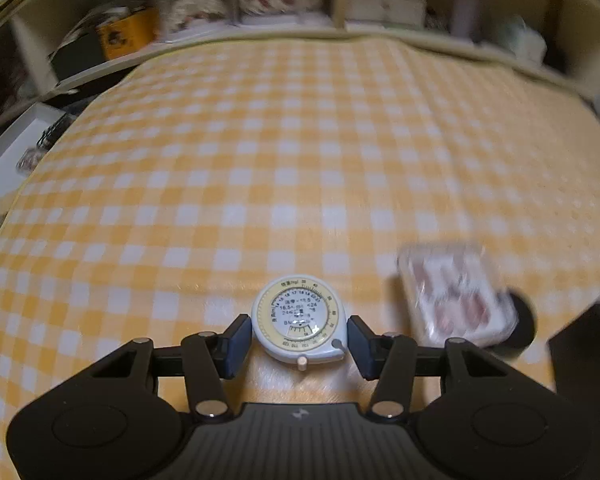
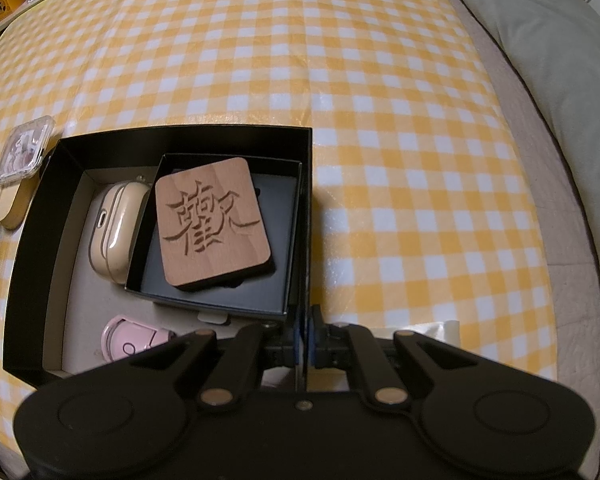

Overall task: Organize rigid objects
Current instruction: 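Carry the tape measure with the left gripper into the black box and release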

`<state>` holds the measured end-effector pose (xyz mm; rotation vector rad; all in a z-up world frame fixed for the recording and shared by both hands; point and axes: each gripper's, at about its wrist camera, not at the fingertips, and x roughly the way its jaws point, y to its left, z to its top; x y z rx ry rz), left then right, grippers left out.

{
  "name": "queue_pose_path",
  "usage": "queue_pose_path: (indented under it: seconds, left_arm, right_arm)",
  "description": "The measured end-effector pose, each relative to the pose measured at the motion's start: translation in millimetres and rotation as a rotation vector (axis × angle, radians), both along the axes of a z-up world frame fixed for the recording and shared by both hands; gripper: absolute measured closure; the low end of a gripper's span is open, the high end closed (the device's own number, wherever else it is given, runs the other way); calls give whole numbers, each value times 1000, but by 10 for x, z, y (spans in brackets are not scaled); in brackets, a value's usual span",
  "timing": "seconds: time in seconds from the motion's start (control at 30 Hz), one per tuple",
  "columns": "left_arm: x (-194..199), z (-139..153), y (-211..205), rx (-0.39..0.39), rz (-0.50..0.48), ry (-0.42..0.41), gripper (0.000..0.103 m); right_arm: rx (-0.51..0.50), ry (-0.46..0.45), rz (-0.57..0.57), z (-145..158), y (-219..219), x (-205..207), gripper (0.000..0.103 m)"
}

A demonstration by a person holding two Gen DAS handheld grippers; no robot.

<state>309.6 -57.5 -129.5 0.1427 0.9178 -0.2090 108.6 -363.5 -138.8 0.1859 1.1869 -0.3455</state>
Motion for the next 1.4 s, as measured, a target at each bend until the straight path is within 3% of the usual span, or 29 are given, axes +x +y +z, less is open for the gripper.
queue_pose_path:
  seconds: [0.17,0.33,0.6,0.9,1.3,1.4]
  left_arm:
    - [-58,323,-91,-100,-62,-46,50]
    - [-318,604,-394,-145,-239,-73,50]
    - [-1009,598,-972,-69,-551,-32,50]
    - [-1522,380,-1240,6,-745,20,50]
    - [-1622,349,-1266,40,-778,25,48]
    - [-1629,355,-1264,39,-783,38,33]
  right_arm:
    - [0,1,0,-6,-6,0,98]
    - [-1,1,0,-5,-3,3,98]
    - [-2,1,1,-3,1,6,98]
    - [-4,2,3,-13,13,-3,98]
    - [-5,3,3,-24,6,-5,98]
    - [-4,2,3,-16,19,7,98]
